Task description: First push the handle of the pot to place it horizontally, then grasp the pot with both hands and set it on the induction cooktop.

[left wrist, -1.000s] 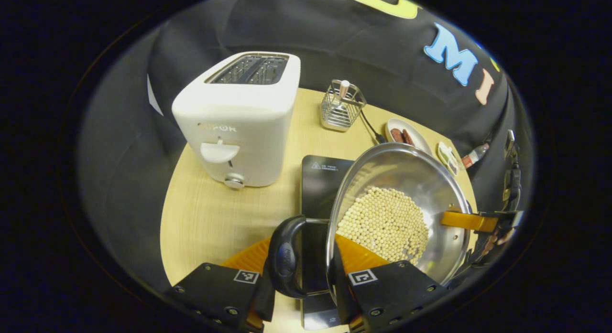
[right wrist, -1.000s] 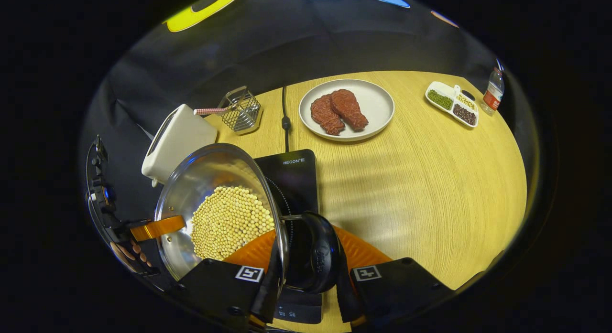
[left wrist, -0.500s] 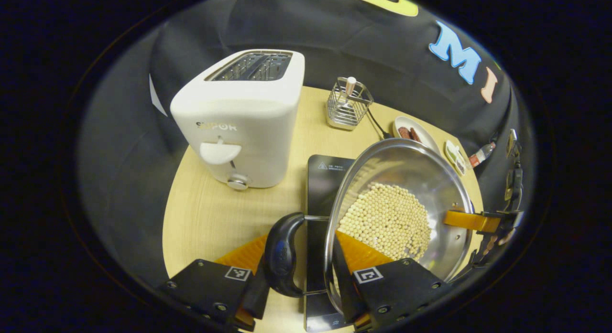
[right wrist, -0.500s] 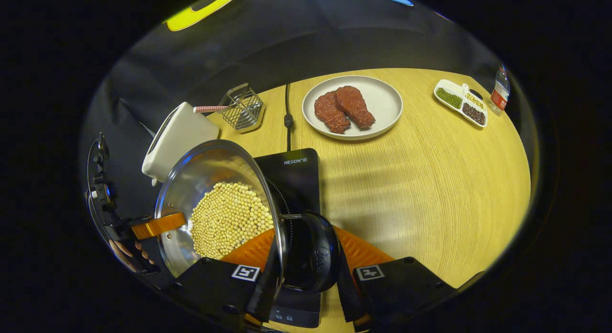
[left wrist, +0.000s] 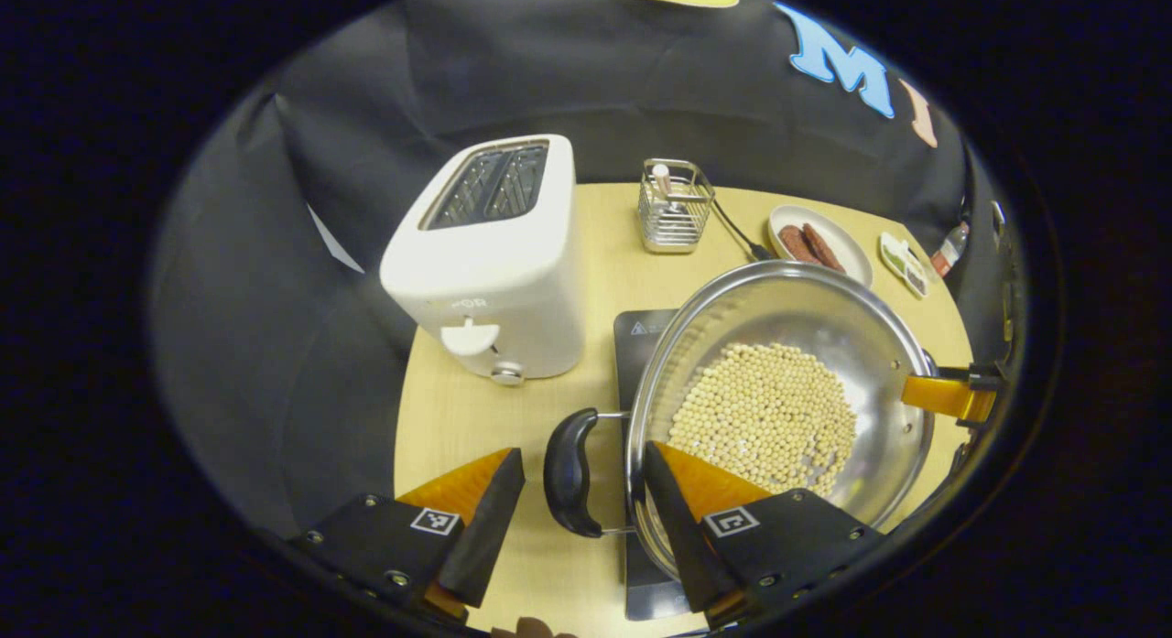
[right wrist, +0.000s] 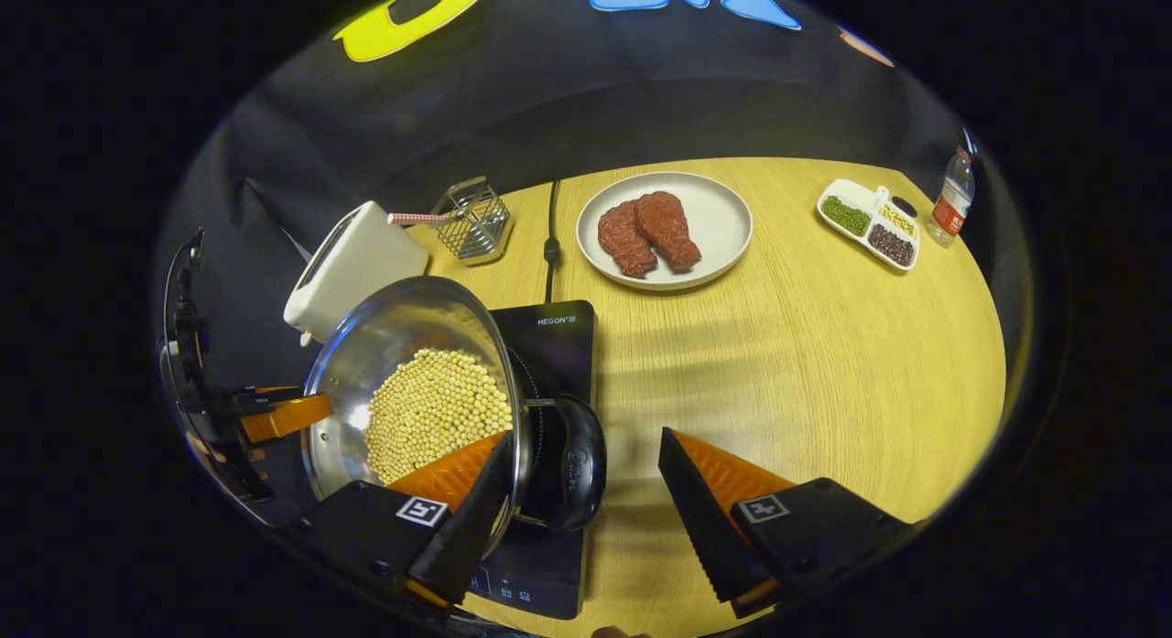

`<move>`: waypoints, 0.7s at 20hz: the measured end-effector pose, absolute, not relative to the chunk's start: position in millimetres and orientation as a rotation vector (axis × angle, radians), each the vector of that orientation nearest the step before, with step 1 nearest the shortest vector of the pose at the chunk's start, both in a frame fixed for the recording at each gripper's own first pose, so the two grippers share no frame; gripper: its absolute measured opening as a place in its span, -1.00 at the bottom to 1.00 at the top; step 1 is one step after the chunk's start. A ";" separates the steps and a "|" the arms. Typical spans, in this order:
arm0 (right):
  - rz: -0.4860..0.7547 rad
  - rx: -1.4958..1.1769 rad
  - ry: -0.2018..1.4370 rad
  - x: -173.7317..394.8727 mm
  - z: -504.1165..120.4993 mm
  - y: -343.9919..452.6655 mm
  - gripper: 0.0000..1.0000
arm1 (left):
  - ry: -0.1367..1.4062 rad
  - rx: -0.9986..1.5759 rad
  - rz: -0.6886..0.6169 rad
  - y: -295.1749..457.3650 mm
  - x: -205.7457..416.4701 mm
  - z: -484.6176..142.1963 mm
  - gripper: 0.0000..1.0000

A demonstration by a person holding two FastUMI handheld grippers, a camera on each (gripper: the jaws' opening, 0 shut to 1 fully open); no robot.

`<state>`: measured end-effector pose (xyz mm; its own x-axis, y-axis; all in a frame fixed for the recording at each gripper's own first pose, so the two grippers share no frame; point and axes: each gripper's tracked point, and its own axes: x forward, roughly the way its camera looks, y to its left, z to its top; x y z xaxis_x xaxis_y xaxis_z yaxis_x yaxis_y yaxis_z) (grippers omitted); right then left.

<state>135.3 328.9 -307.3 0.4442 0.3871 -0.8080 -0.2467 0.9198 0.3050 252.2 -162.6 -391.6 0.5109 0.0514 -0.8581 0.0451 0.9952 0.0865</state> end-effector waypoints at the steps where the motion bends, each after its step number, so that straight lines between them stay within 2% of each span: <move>1: 0.393 0.153 1.006 135.6 -297.6 323.7 0.98 | 1.011 0.117 0.011 -164.3 249.8 -379.7 0.62; 4: 0.359 0.105 0.895 134.7 -268.4 295.3 0.93 | 0.899 0.171 0.053 -168.8 249.7 -329.1 0.56; 5: 0.351 0.097 0.864 132.2 -257.1 284.5 0.87 | 0.851 0.189 0.068 -173.1 251.8 -311.2 0.62; 6: 0.340 0.093 0.841 128.0 -247.3 273.2 0.96 | 0.802 0.192 0.071 -182.4 248.3 -291.2 0.61; 9: 0.293 0.091 0.759 119.4 -214.2 226.6 0.96 | 0.682 0.187 0.038 -219.9 240.7 -233.9 0.61; 14: 0.223 0.095 0.573 108.9 -152.8 145.9 0.96 | 0.536 0.174 -0.036 -308.4 219.9 -175.5 0.56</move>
